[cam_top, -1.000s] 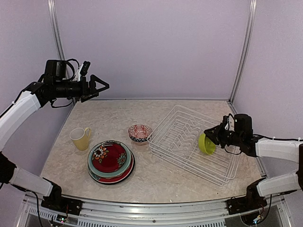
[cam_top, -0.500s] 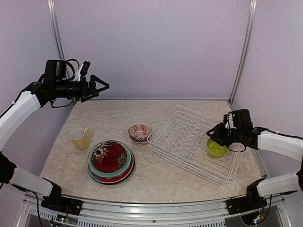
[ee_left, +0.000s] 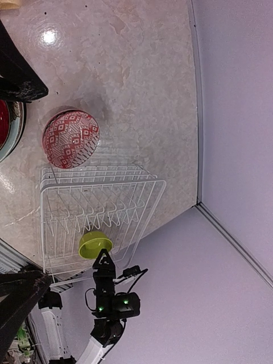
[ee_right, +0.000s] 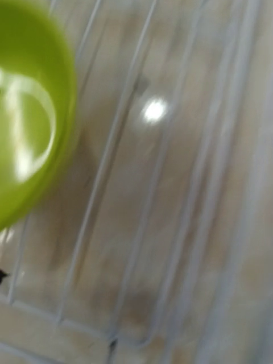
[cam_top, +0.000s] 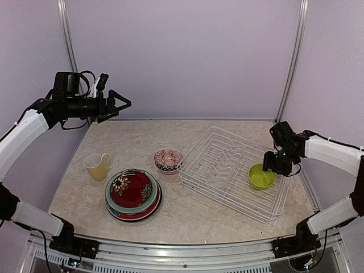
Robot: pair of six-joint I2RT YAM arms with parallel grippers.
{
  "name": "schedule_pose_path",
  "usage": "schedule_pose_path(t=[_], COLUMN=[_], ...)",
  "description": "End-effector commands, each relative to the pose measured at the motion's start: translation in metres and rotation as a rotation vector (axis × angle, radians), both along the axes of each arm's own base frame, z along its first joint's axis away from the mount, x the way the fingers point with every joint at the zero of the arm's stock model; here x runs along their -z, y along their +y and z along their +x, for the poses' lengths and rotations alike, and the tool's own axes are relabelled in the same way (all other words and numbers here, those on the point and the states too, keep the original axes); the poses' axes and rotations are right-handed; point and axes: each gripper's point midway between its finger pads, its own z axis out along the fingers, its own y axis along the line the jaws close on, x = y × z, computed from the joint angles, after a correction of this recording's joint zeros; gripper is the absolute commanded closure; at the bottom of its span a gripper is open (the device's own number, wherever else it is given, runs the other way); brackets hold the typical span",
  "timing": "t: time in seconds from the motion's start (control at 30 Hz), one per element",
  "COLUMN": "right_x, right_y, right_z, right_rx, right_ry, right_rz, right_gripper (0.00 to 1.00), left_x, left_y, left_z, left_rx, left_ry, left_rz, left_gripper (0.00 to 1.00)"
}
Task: Unload the mixed dishes from the dish rack
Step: Grab the bowl from the dish rack, then place the bowl in the bowl.
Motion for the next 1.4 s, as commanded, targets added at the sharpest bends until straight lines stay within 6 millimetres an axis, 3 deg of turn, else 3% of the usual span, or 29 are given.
schedule_pose_path(t=[0.0,0.13,0.23,0.53,0.7,0.93,1.1,1.27,1.37], right_x=[0.025,0.037,0.039,0.035,0.028,0.014,-0.017,-0.079,-0.114], right_y=[-0.016,-0.017,-0.016,-0.019,-0.02,-0.02,-0.022,-0.014,0.004], right_z=[-0.019,-0.02,-0.018,-0.017,-0.013,-0.006,-0.008,-0.003,0.007], right_rx=[-0.032,-0.027,-0.027,0.009,0.018,0.025,0.027,-0.002,-0.064], right_ry=[0.139,0.158,0.144,0.098,0.065,0.02,-0.046,-0.212,-0.308], right_rz=[-0.111,-0.121,-0.107,-0.106,-0.108,-0.103,-0.087,-0.021,0.067], right_gripper=[0.39,0.46,0.6,0.8,1.0,1.0,1.0,1.0,1.0], left_x=[-0.012,-0.013,-0.013,-0.014,-0.012,-0.014,-0.014,-0.015,-0.017], left_y=[-0.001,-0.001,-0.001,-0.003,-0.002,-0.005,-0.004,-0.003,-0.006], left_z=[-0.005,-0.006,-0.006,-0.008,-0.006,-0.009,-0.009,-0.01,-0.012], left_rx=[0.009,0.006,0.009,0.017,0.011,0.021,0.014,0.009,0.026], left_ry=[-0.027,-0.031,-0.032,-0.032,-0.028,-0.033,-0.039,-0.047,-0.044], left_rz=[-0.003,0.0,-0.002,-0.006,-0.001,-0.003,0.006,0.008,-0.002], left_gripper=[0.01,0.01,0.01,0.01,0.01,0.01,0.01,0.01,0.01])
